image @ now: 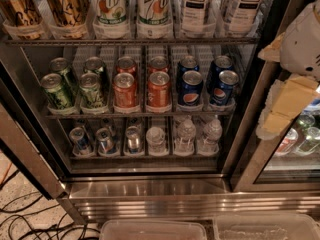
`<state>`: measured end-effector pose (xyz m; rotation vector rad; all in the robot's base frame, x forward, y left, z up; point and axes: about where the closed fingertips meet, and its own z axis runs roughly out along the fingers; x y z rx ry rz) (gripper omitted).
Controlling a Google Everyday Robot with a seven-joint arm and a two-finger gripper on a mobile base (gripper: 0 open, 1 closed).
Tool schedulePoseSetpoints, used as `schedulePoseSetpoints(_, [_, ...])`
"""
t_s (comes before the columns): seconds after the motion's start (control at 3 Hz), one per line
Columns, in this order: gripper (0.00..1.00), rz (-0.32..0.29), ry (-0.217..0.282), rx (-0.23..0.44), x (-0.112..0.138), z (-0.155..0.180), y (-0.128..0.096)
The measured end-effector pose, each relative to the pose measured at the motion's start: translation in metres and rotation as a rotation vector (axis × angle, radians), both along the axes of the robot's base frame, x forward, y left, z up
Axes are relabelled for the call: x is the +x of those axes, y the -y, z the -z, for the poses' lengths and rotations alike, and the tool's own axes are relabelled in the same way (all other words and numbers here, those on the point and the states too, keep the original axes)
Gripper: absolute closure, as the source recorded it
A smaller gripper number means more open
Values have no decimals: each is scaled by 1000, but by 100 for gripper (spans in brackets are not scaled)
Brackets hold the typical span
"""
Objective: Pick orange can from top shelf of fridge
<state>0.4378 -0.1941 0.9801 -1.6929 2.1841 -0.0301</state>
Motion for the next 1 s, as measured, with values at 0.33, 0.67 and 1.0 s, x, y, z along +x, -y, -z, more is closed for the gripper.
schedulePoseSetpoints(0.33, [0,-12,14,133,-3,-2,-30])
schedulePoseSetpoints(0.67, [0,-3,30,309,-5,-8,-74])
schedulePoseSetpoints(1.0, [0,65,41,507,-10,-8,-116])
